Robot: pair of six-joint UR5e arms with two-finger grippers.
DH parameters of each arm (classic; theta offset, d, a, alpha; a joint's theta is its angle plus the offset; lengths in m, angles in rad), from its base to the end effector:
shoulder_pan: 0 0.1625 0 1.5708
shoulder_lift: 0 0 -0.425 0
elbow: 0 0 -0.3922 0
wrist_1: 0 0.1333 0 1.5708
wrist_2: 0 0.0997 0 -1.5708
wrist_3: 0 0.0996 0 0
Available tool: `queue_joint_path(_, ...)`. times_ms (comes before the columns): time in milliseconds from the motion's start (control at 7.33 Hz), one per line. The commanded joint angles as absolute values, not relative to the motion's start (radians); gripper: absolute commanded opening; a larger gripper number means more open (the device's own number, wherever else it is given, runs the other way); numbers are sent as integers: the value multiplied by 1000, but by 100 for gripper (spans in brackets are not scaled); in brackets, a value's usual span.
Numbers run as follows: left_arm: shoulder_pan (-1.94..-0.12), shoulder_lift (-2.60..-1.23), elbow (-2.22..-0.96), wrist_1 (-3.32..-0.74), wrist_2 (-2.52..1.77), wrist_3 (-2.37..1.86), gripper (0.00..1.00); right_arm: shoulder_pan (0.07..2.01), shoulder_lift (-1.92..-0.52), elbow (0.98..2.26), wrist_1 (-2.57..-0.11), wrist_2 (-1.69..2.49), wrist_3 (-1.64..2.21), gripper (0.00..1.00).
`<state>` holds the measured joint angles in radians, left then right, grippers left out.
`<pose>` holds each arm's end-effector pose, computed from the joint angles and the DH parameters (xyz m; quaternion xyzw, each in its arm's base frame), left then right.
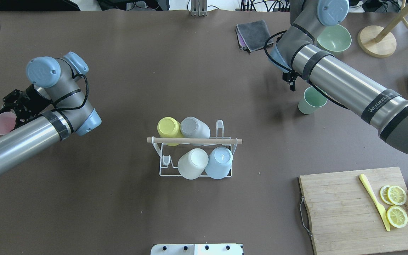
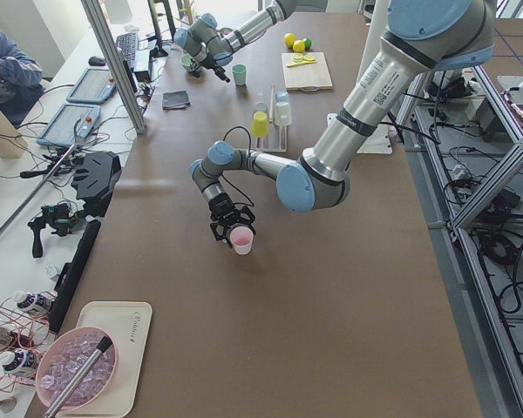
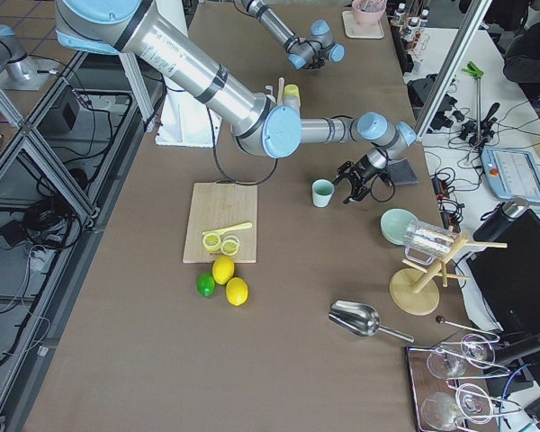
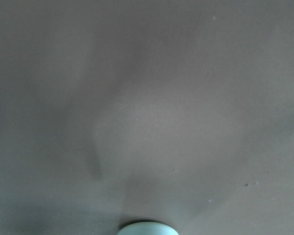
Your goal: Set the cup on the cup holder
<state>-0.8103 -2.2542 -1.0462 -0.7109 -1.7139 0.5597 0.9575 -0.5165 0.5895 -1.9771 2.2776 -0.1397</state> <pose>0.3743 -0.5662 0.5697 -0.3475 0.0325 0.5550 0.7550 -0.4217 -0.7184 0.4480 -0.2314 -0.2953 -0.2868 0.8815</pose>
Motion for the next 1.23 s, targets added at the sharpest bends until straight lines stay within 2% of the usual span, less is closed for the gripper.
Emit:
queue_joint_path(0, -804, -2253, -1046, -715, -1713, 560, 97, 940, -505, 566, -2023, 2278, -149, 100)
queue_joint_path(136, -804, -2253, -1046, -715, -1713, 560, 96, 939, -499, 551, -2032, 2276, -152, 100)
queue_joint_path(273, -802, -2253, -1046, -715, -1713, 560, 91, 939, -492, 537, -2046, 2275, -167, 100)
queue_joint_path(682, -802, -2253, -1051, -715, -1718, 557, 39, 936, -492, 538, -2085, 2276, -209, 100)
queue_joint_path(1091, -830, -2247, -1196, -730, -1808, 420, 38, 920, -494, 537, -2085, 2261, -209, 100)
